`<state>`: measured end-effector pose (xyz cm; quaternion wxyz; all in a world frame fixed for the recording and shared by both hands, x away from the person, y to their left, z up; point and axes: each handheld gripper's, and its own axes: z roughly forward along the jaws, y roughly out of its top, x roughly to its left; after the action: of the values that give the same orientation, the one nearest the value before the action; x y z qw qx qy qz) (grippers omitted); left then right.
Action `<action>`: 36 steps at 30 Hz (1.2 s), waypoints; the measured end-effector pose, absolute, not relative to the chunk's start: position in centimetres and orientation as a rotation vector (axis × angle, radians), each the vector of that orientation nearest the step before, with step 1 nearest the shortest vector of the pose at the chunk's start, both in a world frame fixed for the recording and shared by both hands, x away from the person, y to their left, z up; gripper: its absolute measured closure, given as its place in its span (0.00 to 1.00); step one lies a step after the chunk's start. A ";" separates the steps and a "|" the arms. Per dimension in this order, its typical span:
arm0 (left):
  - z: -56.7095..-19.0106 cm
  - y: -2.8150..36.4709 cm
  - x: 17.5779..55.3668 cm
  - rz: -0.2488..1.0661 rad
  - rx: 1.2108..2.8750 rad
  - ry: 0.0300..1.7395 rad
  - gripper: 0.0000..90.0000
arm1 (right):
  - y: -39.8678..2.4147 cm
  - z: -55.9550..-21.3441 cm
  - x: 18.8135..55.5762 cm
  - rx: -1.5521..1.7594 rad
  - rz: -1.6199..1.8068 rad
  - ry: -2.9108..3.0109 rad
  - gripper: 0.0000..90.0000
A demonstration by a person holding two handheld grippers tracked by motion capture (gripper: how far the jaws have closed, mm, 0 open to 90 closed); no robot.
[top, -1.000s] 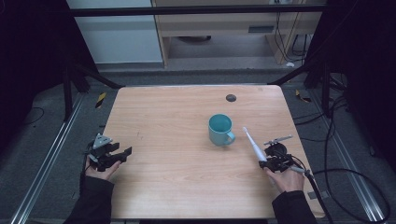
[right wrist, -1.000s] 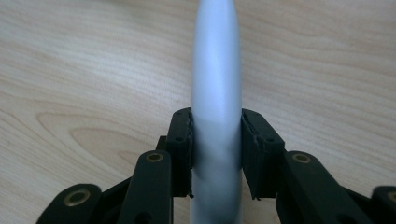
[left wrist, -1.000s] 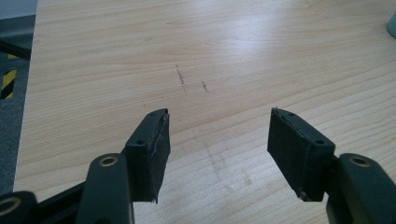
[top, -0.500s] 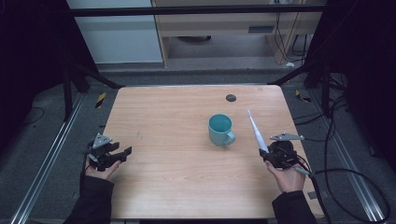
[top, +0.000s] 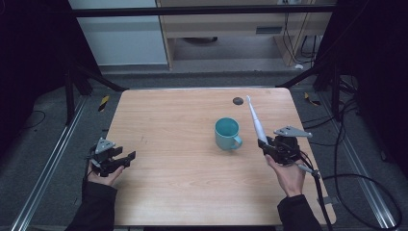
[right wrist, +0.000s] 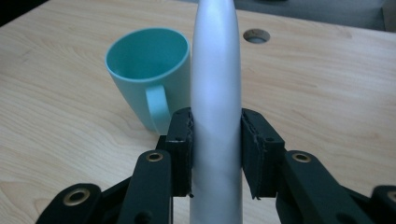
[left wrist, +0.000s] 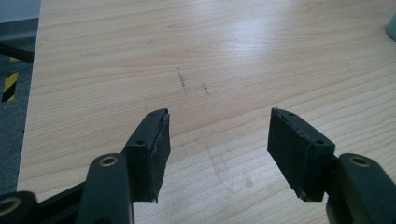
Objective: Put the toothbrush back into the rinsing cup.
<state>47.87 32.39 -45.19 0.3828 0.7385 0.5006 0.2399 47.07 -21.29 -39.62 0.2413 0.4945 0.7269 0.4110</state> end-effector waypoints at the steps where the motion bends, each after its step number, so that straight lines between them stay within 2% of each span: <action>1: -45.2 32.4 47.9 0.613 1.884 1.278 0.43 | -21.2 -39.5 47.1 1.349 1.127 1.983 0.74; 14: -45.1 32.5 47.9 0.615 1.874 1.278 0.43 | -20.4 -37.7 48.4 1.299 1.270 1.909 0.74; 36: -45.1 32.7 47.8 0.620 1.864 1.280 0.43 | -17.0 -35.6 53.4 1.261 1.425 1.837 0.74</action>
<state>47.83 32.70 -45.05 0.3878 0.7328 0.5031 0.2438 53.39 -17.02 -35.59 0.2459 0.4621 0.6731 0.5224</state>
